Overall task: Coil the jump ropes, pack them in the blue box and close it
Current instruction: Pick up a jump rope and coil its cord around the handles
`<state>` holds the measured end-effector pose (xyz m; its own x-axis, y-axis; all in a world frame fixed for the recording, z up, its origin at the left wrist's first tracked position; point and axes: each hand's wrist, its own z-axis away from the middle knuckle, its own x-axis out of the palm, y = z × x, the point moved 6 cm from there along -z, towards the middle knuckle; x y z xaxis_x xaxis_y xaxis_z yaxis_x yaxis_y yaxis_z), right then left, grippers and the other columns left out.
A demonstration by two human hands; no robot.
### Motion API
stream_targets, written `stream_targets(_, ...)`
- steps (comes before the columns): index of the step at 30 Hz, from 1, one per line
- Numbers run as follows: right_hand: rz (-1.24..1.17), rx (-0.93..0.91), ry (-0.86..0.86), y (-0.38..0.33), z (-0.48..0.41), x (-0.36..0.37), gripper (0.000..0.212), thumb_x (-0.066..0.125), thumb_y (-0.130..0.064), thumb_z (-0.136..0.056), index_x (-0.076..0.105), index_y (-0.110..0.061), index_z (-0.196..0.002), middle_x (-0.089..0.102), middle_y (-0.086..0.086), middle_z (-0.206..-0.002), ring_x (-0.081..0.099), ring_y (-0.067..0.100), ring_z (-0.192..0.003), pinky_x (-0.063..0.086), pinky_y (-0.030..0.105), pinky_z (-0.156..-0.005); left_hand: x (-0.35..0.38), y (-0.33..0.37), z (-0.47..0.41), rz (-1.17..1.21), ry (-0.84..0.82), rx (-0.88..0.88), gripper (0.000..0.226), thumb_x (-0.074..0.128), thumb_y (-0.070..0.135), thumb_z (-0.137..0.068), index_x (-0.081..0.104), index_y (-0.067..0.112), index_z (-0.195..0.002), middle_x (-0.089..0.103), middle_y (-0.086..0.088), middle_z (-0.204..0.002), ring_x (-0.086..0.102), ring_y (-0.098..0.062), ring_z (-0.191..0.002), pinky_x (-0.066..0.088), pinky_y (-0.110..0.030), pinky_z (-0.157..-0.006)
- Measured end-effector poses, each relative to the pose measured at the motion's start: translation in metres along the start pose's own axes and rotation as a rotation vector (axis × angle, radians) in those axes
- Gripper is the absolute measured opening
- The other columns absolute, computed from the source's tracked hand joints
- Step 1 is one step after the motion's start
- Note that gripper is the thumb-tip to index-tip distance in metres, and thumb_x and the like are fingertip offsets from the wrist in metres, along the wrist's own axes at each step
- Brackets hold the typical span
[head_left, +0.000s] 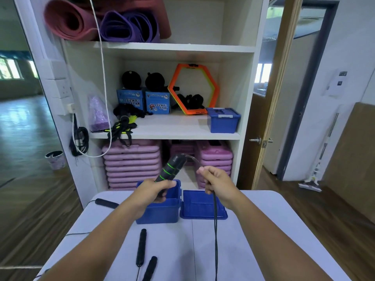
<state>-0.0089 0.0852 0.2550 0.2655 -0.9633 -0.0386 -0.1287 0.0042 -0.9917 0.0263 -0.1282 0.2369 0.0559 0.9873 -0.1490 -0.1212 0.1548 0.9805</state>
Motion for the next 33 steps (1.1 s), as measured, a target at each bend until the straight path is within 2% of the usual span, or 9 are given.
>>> stream_targets(5,-0.028,0.005,-0.007,0.007,0.001,0.005,0.028,0.049,-0.027,-0.103,0.066,-0.005,-0.102,0.045,-0.001,-0.069,0.034,0.009,-0.052,0.041,0.024,-0.051,0.012,0.016,0.002,0.497,0.104,0.053,0.028,0.071,0.040,-0.085,0.066,0.015,-0.095,0.073,-0.009,-0.089,0.070,-0.023,-0.090,0.052,-0.044,-0.092)
stream_targets(8,-0.003,0.016,-0.028,0.013,0.003,0.013,0.028,0.048,-0.026,-0.103,0.068,-0.006,-0.100,0.048,0.000,-0.071,0.038,0.009,-0.052,0.043,0.025,-0.053,0.016,0.032,-0.002,0.631,0.136,0.098,0.027,0.065,0.045,-0.089,0.063,0.021,-0.103,0.075,-0.011,-0.111,0.066,-0.022,-0.111,0.045,-0.047,-0.102)
stream_targets(11,0.069,0.029,-0.080,0.014,0.007,0.024,0.029,0.046,-0.025,-0.104,0.069,-0.009,-0.097,0.050,-0.002,-0.070,0.042,0.010,-0.053,0.045,0.027,-0.057,0.014,0.041,-0.010,0.724,0.197,0.120,0.034,0.064,0.049,-0.089,0.064,0.019,-0.106,0.073,-0.013,-0.117,0.062,-0.025,-0.106,0.044,-0.042,-0.100)
stream_targets(15,0.239,0.042,-0.147,0.015,0.009,0.030,0.031,0.043,-0.026,-0.105,0.070,-0.011,-0.099,0.053,-0.004,-0.066,0.046,0.010,-0.056,0.049,0.027,-0.062,0.006,0.055,-0.025,0.975,0.197,0.148,0.069,0.065,0.053,-0.087,0.054,0.010,-0.140,0.070,-0.015,-0.121,0.064,-0.029,-0.111,0.052,-0.044,-0.100)
stream_targets(18,0.316,0.055,-0.153,0.013,0.012,0.029,0.032,0.042,-0.025,-0.105,0.070,-0.011,-0.100,0.054,-0.006,-0.065,0.047,0.010,-0.058,0.050,0.025,-0.062,-0.004,0.066,-0.034,1.078,0.190,0.164,0.073,0.068,0.055,-0.086,0.047,0.011,-0.141,0.069,-0.019,-0.119,0.068,-0.034,-0.107,0.056,-0.049,-0.092)
stream_targets(21,0.360,0.060,-0.158,0.011,0.014,0.027,0.034,0.044,-0.030,-0.104,0.070,-0.011,-0.095,0.053,-0.006,-0.065,0.047,0.012,-0.060,0.050,0.026,-0.063,-0.018,0.072,-0.038,1.015,0.284,0.148,0.081,0.076,0.065,-0.072,0.054,0.009,-0.126,0.064,-0.012,-0.089,0.063,-0.026,-0.076,0.058,-0.040,-0.070)
stream_targets(24,0.431,0.055,-0.179,0.009,0.015,0.024,0.029,0.051,-0.032,-0.102,0.071,-0.014,-0.091,0.051,-0.007,-0.065,0.046,0.009,-0.061,0.050,0.024,-0.064,-0.024,0.072,-0.035,0.803,0.327,0.113,0.058,0.069,0.066,-0.079,0.057,0.011,-0.092,0.048,-0.005,-0.064,0.044,-0.018,-0.051,0.044,-0.032,-0.054)
stream_targets(29,0.616,0.012,-0.241,0.005,0.012,0.024,0.021,0.060,-0.035,-0.097,0.070,-0.017,-0.095,0.055,-0.006,-0.073,0.049,0.008,-0.069,0.050,0.028,-0.069,-0.043,0.057,-0.033,0.356,0.410,0.134,0.044,0.061,0.059,-0.090,0.056,0.017,-0.079,0.046,0.000,-0.050,0.042,-0.019,-0.049,0.043,-0.033,-0.054)
stream_targets(33,0.806,-0.057,-0.242,-0.002,0.004,0.026,0.017,0.059,-0.036,-0.096,0.071,-0.023,-0.098,0.069,-0.004,-0.087,0.061,0.015,-0.081,0.052,0.034,-0.078,-0.058,0.041,-0.032,-0.006,0.347,0.080,0.057,0.058,0.072,-0.083,0.048,0.017,-0.090,0.041,-0.007,-0.063,0.045,-0.022,-0.052,0.052,-0.035,-0.051)
